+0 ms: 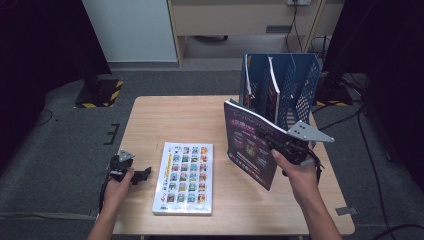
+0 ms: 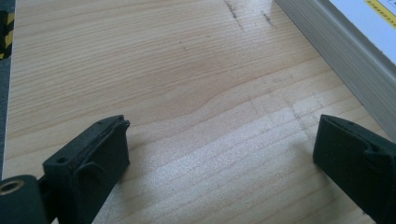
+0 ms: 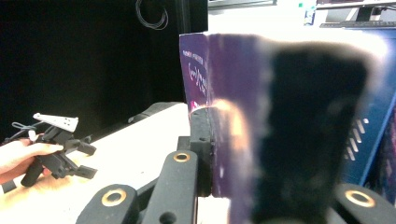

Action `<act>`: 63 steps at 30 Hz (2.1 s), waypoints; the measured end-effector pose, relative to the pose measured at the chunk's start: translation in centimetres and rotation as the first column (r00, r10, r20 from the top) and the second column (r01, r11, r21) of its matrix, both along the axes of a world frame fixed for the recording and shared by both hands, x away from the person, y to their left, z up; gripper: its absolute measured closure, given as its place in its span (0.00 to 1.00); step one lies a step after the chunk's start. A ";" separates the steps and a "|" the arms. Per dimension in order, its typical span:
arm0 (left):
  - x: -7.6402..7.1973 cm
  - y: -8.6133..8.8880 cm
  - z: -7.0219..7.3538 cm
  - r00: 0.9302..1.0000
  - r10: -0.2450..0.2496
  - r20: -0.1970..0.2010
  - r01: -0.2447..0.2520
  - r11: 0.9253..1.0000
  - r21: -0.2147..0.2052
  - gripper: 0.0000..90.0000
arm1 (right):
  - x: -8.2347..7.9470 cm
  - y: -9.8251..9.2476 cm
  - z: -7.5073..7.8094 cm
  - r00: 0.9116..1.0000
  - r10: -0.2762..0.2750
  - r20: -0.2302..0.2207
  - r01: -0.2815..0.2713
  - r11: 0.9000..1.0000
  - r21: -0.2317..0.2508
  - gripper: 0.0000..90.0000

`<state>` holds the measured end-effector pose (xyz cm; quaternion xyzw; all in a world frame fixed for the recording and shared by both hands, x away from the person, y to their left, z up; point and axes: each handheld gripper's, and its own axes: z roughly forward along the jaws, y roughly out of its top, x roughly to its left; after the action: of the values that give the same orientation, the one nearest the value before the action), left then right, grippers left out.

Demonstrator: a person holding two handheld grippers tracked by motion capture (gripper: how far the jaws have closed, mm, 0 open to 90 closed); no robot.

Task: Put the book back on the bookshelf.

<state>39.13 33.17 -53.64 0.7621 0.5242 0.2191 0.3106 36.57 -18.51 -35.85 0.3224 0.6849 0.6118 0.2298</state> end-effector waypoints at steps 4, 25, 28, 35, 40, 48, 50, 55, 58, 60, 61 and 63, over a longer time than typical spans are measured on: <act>0.0 0.0 0.0 1.000 0.000 0.000 0.000 1.000 0.000 0.03 | -0.1 -0.6 0.0 1.000 -0.010 -0.001 0.010 1.000 0.006 0.93; 0.0 0.0 0.0 1.000 0.002 -0.001 -0.002 1.000 0.000 0.02 | -1.1 -3.2 0.0 0.999 -0.047 -0.007 0.047 0.999 0.006 0.93; 0.1 0.0 0.0 1.000 0.002 -0.002 -0.002 1.000 0.000 0.02 | -1.2 -3.7 0.1 0.999 -0.053 -0.010 0.053 0.999 0.002 0.93; 0.0 0.0 0.0 1.000 0.001 -0.002 -0.001 1.000 0.001 0.02 | -1.7 -4.6 0.2 0.997 -0.076 -0.006 0.077 0.997 0.021 0.93; 0.0 0.0 0.0 1.000 0.002 -0.002 -0.002 1.000 0.002 0.02 | -2.1 -5.2 0.7 0.997 -0.077 -0.005 0.077 0.996 0.034 0.93; 0.0 0.0 0.0 1.000 0.003 -0.002 -0.003 1.000 0.002 0.02 | -2.2 -6.2 2.2 0.996 -0.085 0.003 0.085 0.994 0.068 0.93; 0.0 0.0 0.0 1.000 0.003 -0.002 -0.003 1.000 0.002 0.02 | -2.2 -6.3 2.4 0.996 -0.089 0.007 0.088 0.993 0.075 0.93; 0.0 0.0 0.0 1.000 0.003 -0.002 -0.003 1.000 0.002 0.02 | -2.1 -6.9 4.1 0.995 -0.095 0.017 0.092 0.990 0.108 0.93; 0.0 0.0 0.0 1.000 0.003 -0.002 -0.003 1.000 0.002 0.02 | -2.1 -7.0 5.1 0.995 -0.096 0.027 0.092 0.990 0.103 0.93; 0.0 0.0 0.0 1.000 0.003 -0.002 -0.003 1.000 0.002 0.02 | -2.1 -7.0 5.3 0.995 -0.096 0.027 0.092 0.990 0.103 0.93; 0.0 -0.1 0.0 1.000 0.005 -0.001 -0.005 1.000 0.000 0.02 | -2.1 -7.0 5.5 0.995 -0.096 0.030 0.093 0.990 0.102 0.93; 0.0 -0.1 0.0 1.000 0.005 -0.001 -0.005 1.000 0.000 0.02 | -2.0 -7.0 5.9 0.994 -0.100 0.033 0.096 0.990 0.103 0.93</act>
<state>39.14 33.12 -53.67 0.7609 0.5263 0.2195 0.3097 34.59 -25.52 -29.91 0.3554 0.6317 0.6397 0.2558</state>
